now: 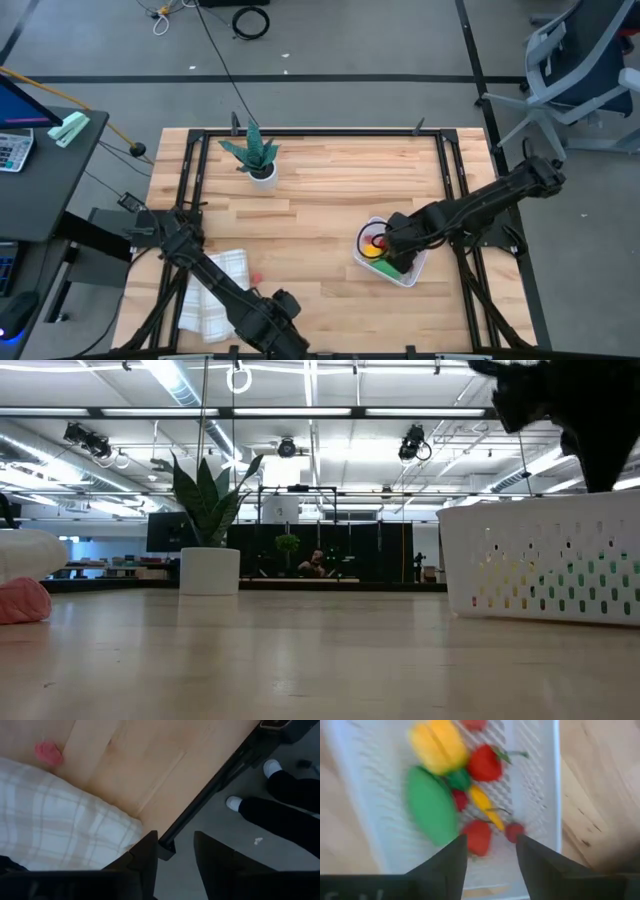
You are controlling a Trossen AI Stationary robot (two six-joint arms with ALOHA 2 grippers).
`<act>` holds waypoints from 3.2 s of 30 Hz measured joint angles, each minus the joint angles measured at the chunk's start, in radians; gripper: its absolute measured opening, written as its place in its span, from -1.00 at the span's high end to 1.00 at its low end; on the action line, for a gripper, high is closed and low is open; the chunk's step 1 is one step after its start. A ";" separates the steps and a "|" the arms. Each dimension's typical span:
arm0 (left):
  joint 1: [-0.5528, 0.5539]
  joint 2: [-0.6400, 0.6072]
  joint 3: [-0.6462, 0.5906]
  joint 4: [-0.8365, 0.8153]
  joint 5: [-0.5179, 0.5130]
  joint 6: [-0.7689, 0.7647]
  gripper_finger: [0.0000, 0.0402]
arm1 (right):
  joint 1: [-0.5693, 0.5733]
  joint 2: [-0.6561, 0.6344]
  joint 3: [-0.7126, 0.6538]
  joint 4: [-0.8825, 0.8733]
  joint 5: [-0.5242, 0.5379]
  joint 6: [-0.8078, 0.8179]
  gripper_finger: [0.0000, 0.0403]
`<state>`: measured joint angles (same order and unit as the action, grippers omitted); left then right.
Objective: Pick and placing Produce into tupperware
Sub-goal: Put the pink peach into the white basket
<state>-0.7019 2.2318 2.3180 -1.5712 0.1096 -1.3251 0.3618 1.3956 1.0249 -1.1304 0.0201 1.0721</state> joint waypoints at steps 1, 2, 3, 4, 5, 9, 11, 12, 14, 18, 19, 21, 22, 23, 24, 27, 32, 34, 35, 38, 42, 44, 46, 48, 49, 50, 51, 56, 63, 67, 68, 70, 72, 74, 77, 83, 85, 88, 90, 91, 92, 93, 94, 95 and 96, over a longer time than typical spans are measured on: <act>0.004 0.000 0.000 0.000 -0.001 0.004 0.32 | 0.001 0.000 0.024 -0.002 0.000 -0.001 0.13; 0.008 0.000 0.000 0.000 -0.001 0.008 0.31 | 0.003 0.000 0.051 -0.002 0.000 0.000 0.12; 0.013 0.000 0.000 0.000 -0.001 0.014 0.30 | 0.006 0.000 0.081 -0.002 0.000 -0.001 0.12; 0.017 0.000 0.000 0.000 -0.001 0.024 0.29 | 0.011 0.000 0.112 -0.003 0.000 -0.003 0.11; 0.022 0.000 0.000 0.000 -0.001 0.034 0.29 | 0.016 0.000 0.145 -0.003 0.001 -0.008 0.12; 0.041 0.000 0.000 0.000 -0.001 0.135 0.27 | 0.055 -0.004 0.267 -0.005 0.017 -0.027 0.14; 0.053 0.000 0.000 0.001 -0.001 0.200 0.27 | 0.082 -0.006 0.322 -0.007 0.046 -0.029 0.15; 0.060 -0.001 0.000 0.001 -0.001 0.234 0.27 | 0.096 -0.008 0.346 -0.010 0.063 -0.029 0.16; 0.075 -0.009 -0.002 0.000 -0.001 0.292 0.27 | 0.130 -0.011 0.387 -0.014 0.099 -0.029 0.17; 0.128 -0.036 -0.002 0.000 -0.010 0.371 0.27 | 0.189 -0.011 0.444 -0.021 0.185 -0.025 0.18; 0.145 -0.044 -0.002 0.001 -0.012 0.395 0.27 | 0.201 -0.011 0.450 -0.022 0.207 -0.022 0.18; 0.180 -0.060 -0.002 0.000 -0.013 0.447 0.28 | 0.220 -0.011 0.456 -0.023 0.247 -0.021 0.18; 0.198 -0.065 -0.001 0.000 -0.010 0.476 0.29 | 0.226 -0.011 0.457 -0.023 0.261 -0.021 0.18; 0.217 -0.070 -0.001 0.000 -0.012 0.514 0.31 | 0.231 -0.011 0.457 -0.024 0.269 -0.021 0.18; 0.235 -0.073 -0.001 0.000 -0.011 0.560 0.32 | 0.232 -0.011 0.457 -0.024 0.270 -0.019 0.18; 0.285 -0.080 -0.001 0.001 -0.012 0.716 0.38 | 0.232 -0.011 0.457 -0.024 0.270 -0.018 0.18; 0.352 -0.134 -0.002 0.000 -0.012 0.887 0.46 | 0.232 -0.011 0.457 -0.032 0.271 0.008 0.18; 0.373 -0.176 -0.002 0.000 -0.012 0.921 0.47 | 0.232 -0.011 0.457 -0.036 0.271 0.028 0.18; 0.383 -0.203 -0.002 0.000 -0.013 0.923 0.47 | 0.232 -0.011 0.457 -0.038 0.271 0.039 0.18; 0.409 -0.287 -0.002 0.000 -0.019 0.917 0.48 | 0.232 -0.011 0.457 -0.045 0.271 0.064 0.18; 0.426 -0.397 -0.002 0.000 -0.065 0.890 0.48 | 0.229 -0.011 0.457 -0.047 0.271 0.085 0.18; 0.429 -0.450 -0.002 0.000 -0.090 0.881 0.48 | 0.229 -0.011 0.457 -0.048 0.275 0.088 0.18; 0.429 -0.498 -0.016 0.004 -0.101 0.868 0.48 | 0.229 -0.011 0.457 -0.050 0.291 0.095 0.18; 0.428 -0.560 -0.083 0.002 -0.111 0.841 0.48 | 0.229 -0.011 0.457 -0.051 0.301 0.126 0.18; 0.428 -0.603 -0.136 0.003 -0.116 0.825 0.48 | 0.229 -0.011 0.457 -0.051 0.302 0.141 0.18; 0.428 -0.647 -0.203 0.002 -0.121 0.805 0.48 | 0.229 -0.011 0.457 -0.051 0.302 0.153 0.18; 0.428 -0.697 -0.279 0.002 -0.132 0.784 0.48 | 0.229 -0.011 0.457 -0.052 0.303 0.163 0.18; 0.422 -0.951 -0.675 0.013 -0.178 0.563 0.48 | 0.230 -0.011 0.457 -0.051 0.305 0.188 0.18; 0.321 -1.194 -1.134 0.339 -0.176 0.559 0.47 | 0.222 -0.011 0.457 -0.051 0.377 0.209 0.18; 0.261 -1.222 -1.351 0.486 -0.176 0.542 0.42 | 0.223 -0.011 0.457 -0.050 0.410 0.240 0.18; 0.246 -1.222 -1.395 0.535 -0.175 0.544 0.40 | 0.223 -0.011 0.457 -0.050 0.411 0.245 0.18; 0.219 -1.211 -1.474 0.657 -0.164 0.556 0.34 | 0.223 -0.011 0.457 -0.050 0.411 0.247 0.18; 0.202 -1.189 -1.534 0.791 -0.162 0.577 0.27 | 0.223 -0.011 0.457 -0.050 0.411 0.250 0.18; 0.191 -1.167 -1.569 0.894 -0.165 0.585 0.19 | 0.223 -0.011 0.457 -0.050 0.414 0.267 0.18; 0.180 -1.123 -1.581 0.919 -0.165 0.586 0.07 | 0.223 -0.011 0.457 -0.050 0.422 0.277 0.18; 0.181 -1.006 -1.582 0.944 -0.165 0.574 -0.08 | 0.223 -0.011 0.457 -0.050 0.447 0.281 0.18; 0.180 -0.955 -1.582 0.989 -0.165 0.552 -0.09 | 0.223 -0.011 0.457 -0.050 0.469 0.289 0.18; 0.180 -0.893 -1.582 1.050 -0.159 0.525 -0.08 | 0.223 -0.011 0.457 -0.050 0.473 0.289 0.18; 0.181 -0.864 -1.582 1.066 -0.158 0.521 -0.06 | 0.223 -0.011 0.457 -0.050 0.473 0.290 0.18; 0.181 -0.850 -1.582 1.076 -0.152 0.515 -0.04 | 0.223 -0.011 0.457 -0.050 0.473 0.290 0.18; 0.181 -0.838 -1.582 1.082 -0.140 0.502 -0.03 | 0.223 -0.011 0.457 -0.050 0.473 0.289 0.18; 0.181 -0.829 -1.582 1.080 -0.126 0.490 -0.03 | 0.223 -0.011 0.457 -0.050 0.473 0.289 0.18; 0.181 -0.823 -1.582 1.080 -0.113 0.473 -0.02 | 0.223 -0.011 0.457 -0.050 0.473 0.289 0.18; 0.181 -0.814 -1.582 1.086 -0.096 0.459 -0.02 | 0.223 -0.011 0.457 -0.050 0.473 0.289 0.18; 0.180 -0.805 -1.582 1.091 -0.090 0.443 -0.02 | 0.223 -0.010 0.457 -0.050 0.473 0.289 0.18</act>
<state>-0.5214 1.4270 0.7364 -0.4805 0.0198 -0.8819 0.5846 1.3853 1.4822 -1.1809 0.4930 1.3608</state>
